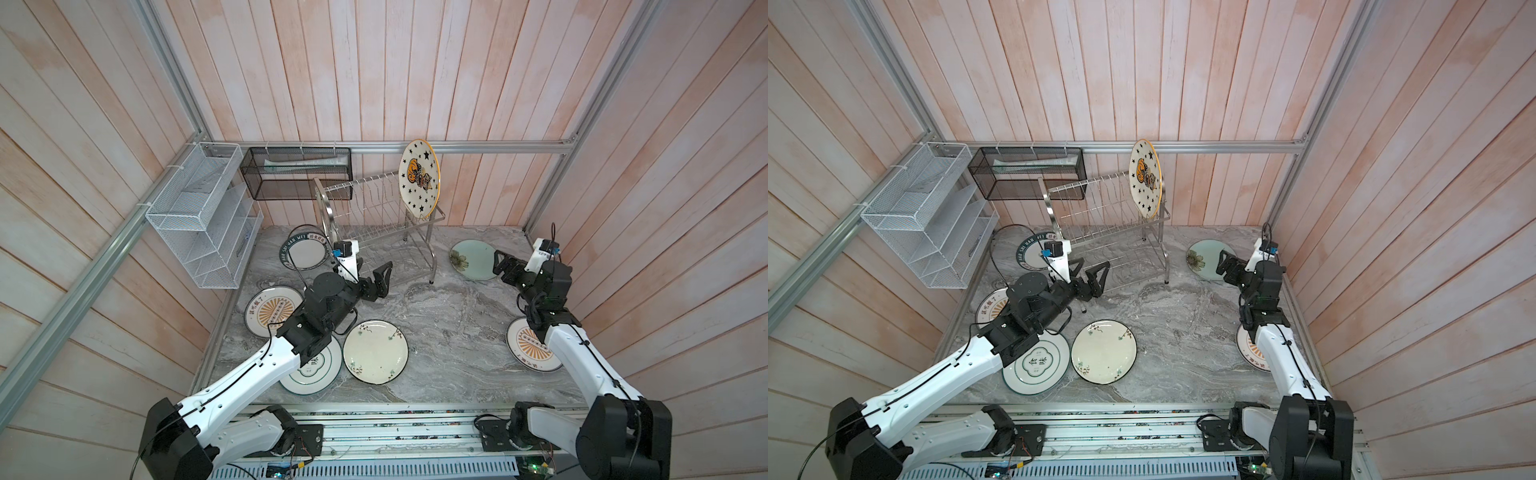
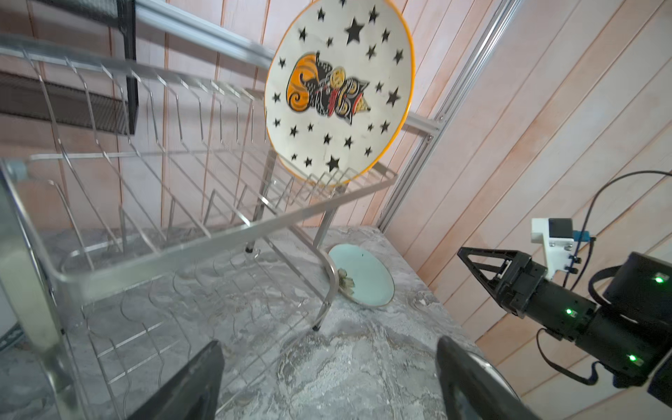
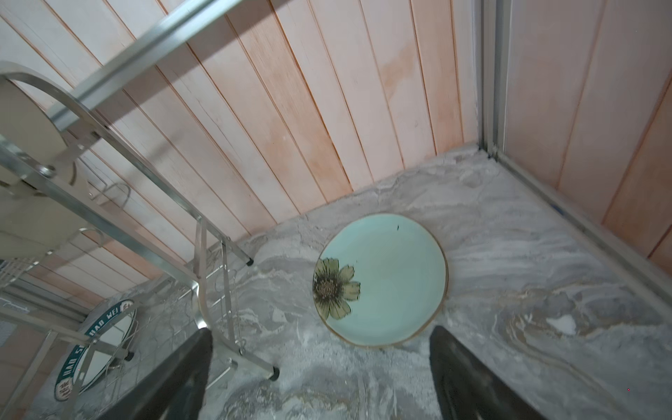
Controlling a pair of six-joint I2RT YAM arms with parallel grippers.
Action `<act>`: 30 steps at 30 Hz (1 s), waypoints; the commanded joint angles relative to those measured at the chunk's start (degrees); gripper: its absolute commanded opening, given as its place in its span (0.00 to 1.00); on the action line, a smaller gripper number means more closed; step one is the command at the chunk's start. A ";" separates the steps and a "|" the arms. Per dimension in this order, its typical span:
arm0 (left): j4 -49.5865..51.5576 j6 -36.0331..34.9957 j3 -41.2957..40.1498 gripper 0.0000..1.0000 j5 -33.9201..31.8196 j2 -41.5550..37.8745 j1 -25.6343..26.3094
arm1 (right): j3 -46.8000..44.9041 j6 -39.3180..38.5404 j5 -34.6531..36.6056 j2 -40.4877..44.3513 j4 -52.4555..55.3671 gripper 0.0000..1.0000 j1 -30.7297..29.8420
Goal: Load plates into a dish rack
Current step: Pick up the plate from the top-right of the table.
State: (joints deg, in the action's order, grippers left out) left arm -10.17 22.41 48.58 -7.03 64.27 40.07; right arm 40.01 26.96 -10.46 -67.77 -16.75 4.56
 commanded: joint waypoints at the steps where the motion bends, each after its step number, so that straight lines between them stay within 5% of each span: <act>1: -5.21 4.60 -3.95 0.92 1.68 -0.42 0.46 | -2.14 6.09 -7.05 -2.82 -4.87 0.93 4.04; 12: -5.22 6.96 -5.50 0.91 1.15 1.05 1.51 | 1.45 14.96 -17.20 -20.87 -11.92 0.82 12.87; 30: -3.84 7.32 -6.67 0.90 0.43 -1.74 1.95 | 22.74 11.32 -23.91 -45.68 -3.29 0.56 14.01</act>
State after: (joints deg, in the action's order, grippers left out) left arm -13.74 29.30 42.96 -6.24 63.09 41.69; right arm 60.60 39.22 -32.64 -111.35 -22.20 18.41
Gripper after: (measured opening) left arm 0.905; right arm 0.566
